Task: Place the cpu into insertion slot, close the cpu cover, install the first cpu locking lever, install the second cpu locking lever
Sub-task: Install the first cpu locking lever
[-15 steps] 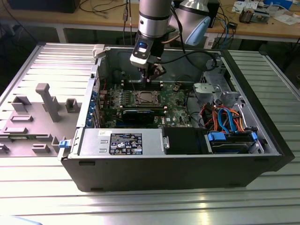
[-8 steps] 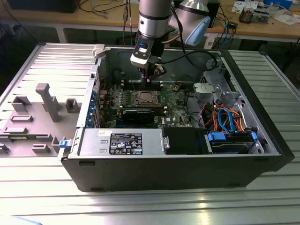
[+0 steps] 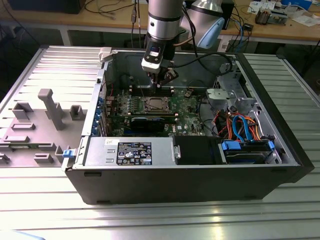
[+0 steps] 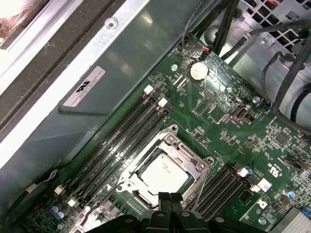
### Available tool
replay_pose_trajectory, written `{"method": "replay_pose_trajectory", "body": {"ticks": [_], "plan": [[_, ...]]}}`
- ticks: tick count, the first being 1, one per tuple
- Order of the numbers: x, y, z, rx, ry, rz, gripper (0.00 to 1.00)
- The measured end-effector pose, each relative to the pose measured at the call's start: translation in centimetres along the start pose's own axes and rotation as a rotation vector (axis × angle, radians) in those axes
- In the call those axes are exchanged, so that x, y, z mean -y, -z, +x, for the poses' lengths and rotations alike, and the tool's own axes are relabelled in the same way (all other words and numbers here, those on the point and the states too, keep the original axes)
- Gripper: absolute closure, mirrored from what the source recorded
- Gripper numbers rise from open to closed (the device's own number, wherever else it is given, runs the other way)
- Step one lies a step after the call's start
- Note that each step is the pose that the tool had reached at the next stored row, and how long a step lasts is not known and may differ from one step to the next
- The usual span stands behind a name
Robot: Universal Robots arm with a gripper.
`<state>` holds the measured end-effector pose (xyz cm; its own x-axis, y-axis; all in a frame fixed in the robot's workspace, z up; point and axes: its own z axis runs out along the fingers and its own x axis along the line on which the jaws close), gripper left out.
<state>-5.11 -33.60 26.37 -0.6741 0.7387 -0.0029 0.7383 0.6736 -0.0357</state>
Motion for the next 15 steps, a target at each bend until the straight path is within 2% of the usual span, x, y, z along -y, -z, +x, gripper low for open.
{"method": "replay_pose_trajectory", "body": {"ticks": [15], "plan": [[0.0,0.0,0.0,0.0011,0.03,-0.0001,0.89]]}}
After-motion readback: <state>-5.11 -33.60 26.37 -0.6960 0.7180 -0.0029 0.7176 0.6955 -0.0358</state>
